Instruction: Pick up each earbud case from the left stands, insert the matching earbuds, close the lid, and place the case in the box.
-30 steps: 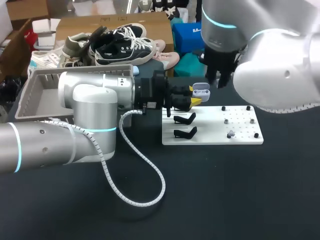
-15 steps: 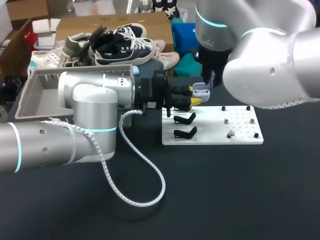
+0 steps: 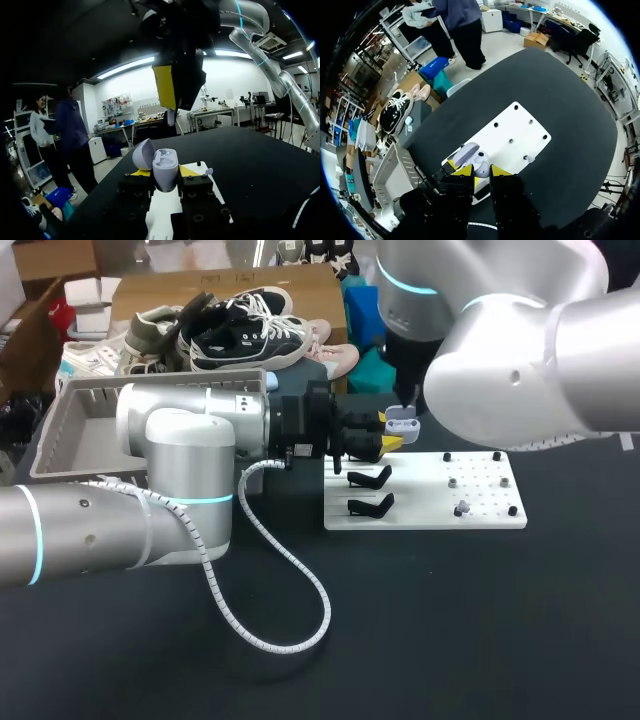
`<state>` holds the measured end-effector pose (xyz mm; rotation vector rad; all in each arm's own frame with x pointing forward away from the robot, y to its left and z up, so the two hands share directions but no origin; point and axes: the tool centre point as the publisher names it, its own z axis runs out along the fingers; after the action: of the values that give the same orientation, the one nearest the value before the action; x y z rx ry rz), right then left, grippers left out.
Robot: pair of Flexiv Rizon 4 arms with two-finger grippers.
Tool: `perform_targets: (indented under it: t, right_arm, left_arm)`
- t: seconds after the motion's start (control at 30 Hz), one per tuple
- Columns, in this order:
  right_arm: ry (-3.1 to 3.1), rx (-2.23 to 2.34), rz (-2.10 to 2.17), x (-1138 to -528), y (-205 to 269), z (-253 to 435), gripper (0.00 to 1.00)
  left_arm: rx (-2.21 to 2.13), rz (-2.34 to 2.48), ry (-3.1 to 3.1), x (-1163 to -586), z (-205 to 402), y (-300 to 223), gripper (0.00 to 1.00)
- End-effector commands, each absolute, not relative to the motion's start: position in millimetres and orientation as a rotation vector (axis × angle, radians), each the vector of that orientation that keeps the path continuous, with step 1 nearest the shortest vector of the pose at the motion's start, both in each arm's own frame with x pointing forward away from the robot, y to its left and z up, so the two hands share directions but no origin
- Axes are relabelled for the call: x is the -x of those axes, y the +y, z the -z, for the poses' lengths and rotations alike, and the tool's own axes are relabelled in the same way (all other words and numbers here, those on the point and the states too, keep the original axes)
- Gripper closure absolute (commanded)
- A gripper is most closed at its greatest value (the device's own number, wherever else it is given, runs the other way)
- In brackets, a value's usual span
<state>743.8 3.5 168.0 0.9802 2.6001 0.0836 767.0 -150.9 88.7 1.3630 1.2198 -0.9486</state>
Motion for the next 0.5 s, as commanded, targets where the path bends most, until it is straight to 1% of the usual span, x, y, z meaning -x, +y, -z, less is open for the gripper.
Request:
perform_targets:
  t: [0.03, 0.5]
  right_arm:
    - [2.606, -0.982, -0.08, -748, 5, -164, 1.0]
    - [2.63, -0.992, -0.065, -753, 3, -154, 1.0]
  left_arm:
    - [-1.36, 0.947, 1.218, -766, -88, -151, 1.0]
    - [-1.36, 0.947, 1.218, -766, -88, -151, 1.0]
